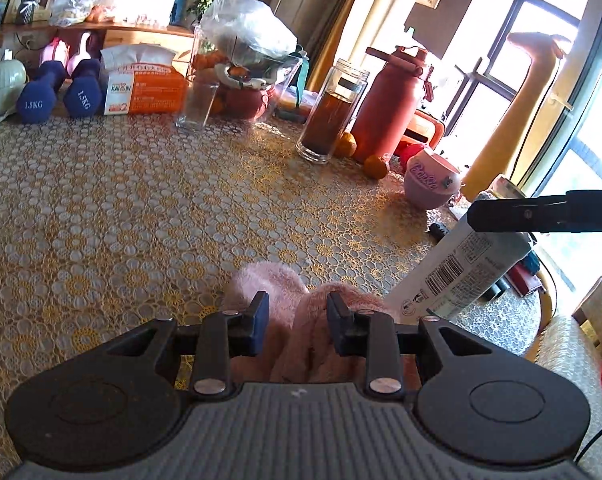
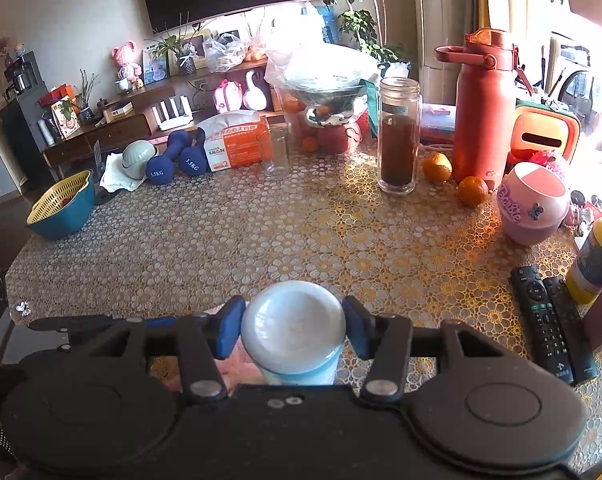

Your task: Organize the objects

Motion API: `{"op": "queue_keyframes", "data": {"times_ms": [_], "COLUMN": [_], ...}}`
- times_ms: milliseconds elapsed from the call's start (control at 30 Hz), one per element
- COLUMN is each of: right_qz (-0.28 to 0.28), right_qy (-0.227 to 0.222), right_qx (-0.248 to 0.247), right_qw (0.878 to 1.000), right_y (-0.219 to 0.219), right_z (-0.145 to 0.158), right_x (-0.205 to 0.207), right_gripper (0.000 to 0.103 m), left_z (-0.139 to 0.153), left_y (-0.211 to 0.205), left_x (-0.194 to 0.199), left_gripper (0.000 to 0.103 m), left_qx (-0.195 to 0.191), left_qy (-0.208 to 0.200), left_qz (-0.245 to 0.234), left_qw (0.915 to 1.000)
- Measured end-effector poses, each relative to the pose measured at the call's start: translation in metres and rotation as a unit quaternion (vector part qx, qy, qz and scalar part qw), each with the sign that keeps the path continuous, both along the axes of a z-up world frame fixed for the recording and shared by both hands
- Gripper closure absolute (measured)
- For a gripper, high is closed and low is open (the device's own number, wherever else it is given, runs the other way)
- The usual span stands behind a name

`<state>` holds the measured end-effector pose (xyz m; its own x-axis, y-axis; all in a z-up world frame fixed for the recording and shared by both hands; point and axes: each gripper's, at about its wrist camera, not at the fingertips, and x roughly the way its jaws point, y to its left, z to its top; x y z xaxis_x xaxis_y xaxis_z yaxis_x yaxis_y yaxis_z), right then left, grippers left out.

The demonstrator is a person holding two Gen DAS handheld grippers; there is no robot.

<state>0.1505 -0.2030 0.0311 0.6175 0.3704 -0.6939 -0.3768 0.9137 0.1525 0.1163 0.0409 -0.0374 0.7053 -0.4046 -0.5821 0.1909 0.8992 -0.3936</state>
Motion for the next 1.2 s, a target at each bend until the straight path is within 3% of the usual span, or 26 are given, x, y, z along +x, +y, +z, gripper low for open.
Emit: {"op": "queue_keyframes", "data": {"times_ms": [67, 133, 167, 200, 267, 367, 567, 667, 700, 833, 900, 933, 1000, 1200], "right_qz": [0.0, 0.0, 0.0, 0.0, -0.001, 0.0, -0.001, -0.001, -0.001, 0.0, -0.001, -0.001, -0.001, -0.002], "right_qy": [0.0, 0.0, 0.0, 0.001, 0.001, 0.0, 0.001, 0.001, 0.0, 0.0, 0.0, 0.001, 0.001, 0.003], "right_qx": [0.0, 0.0, 0.0, 0.001, 0.001, 0.002, 0.002, 0.003, 0.003, 0.006, 0.008, 0.009, 0.009, 0.018], "right_qw": [1.0, 1.0, 1.0, 1.0, 1.0, 1.0, 1.0, 1.0, 1.0, 1.0, 1.0, 1.0, 1.0, 1.0], "right_y": [0.0, 0.0, 0.0, 0.0, 0.0, 0.0, 0.0, 0.0, 0.0, -0.002, -0.003, -0.003, -0.004, -0.01], "right_z": [0.0, 0.0, 0.0, 0.0, 0.0, 0.0, 0.0, 0.0, 0.0, 0.0, 0.0, 0.0, 0.0, -0.001], "right_x": [0.0, 0.0, 0.0, 0.0, -0.001, -0.002, -0.002, -0.002, -0.002, -0.001, 0.0, 0.0, 0.0, 0.001], "right_gripper": [0.051, 0.051, 0.051, 0.051, 0.051, 0.051, 0.051, 0.051, 0.051, 0.051, 0.051, 0.051, 0.051, 0.051], "left_z": [0.006, 0.017, 0.023, 0.028, 0.034, 0.023, -0.028, -0.045, -0.049, -0.049, -0.045, -0.042, -0.034, 0.019], "left_y": [0.001, -0.005, -0.012, -0.02, -0.039, -0.073, -0.096, -0.092, -0.09, -0.081, -0.076, -0.074, -0.067, -0.039], "left_x": [-0.01, -0.023, -0.032, -0.042, -0.064, -0.074, -0.041, -0.035, -0.035, -0.039, -0.039, -0.039, -0.037, -0.032], "left_gripper": [0.072, 0.069, 0.05, 0.021, 0.001, 0.001, 0.001, 0.006, 0.018, 0.038, 0.063, 0.07, 0.076, 0.078], "left_qx": [-0.014, 0.002, 0.018, 0.032, 0.062, 0.148, 0.222, 0.226, 0.229, 0.228, 0.218, 0.214, 0.189, 0.078], "left_qy": [-0.015, -0.036, -0.054, -0.075, -0.115, -0.133, -0.064, -0.041, -0.034, -0.035, -0.034, -0.033, -0.028, -0.046], "left_qz": [-0.009, -0.021, -0.035, -0.051, -0.096, -0.137, -0.133, -0.136, -0.135, -0.126, -0.12, -0.116, -0.109, -0.079], "left_qw": [0.9997, 0.9991, 0.9978, 0.9954, 0.9867, 0.9705, 0.9636, 0.9636, 0.9633, 0.9648, 0.968, 0.9692, 0.9755, 0.9928]}}
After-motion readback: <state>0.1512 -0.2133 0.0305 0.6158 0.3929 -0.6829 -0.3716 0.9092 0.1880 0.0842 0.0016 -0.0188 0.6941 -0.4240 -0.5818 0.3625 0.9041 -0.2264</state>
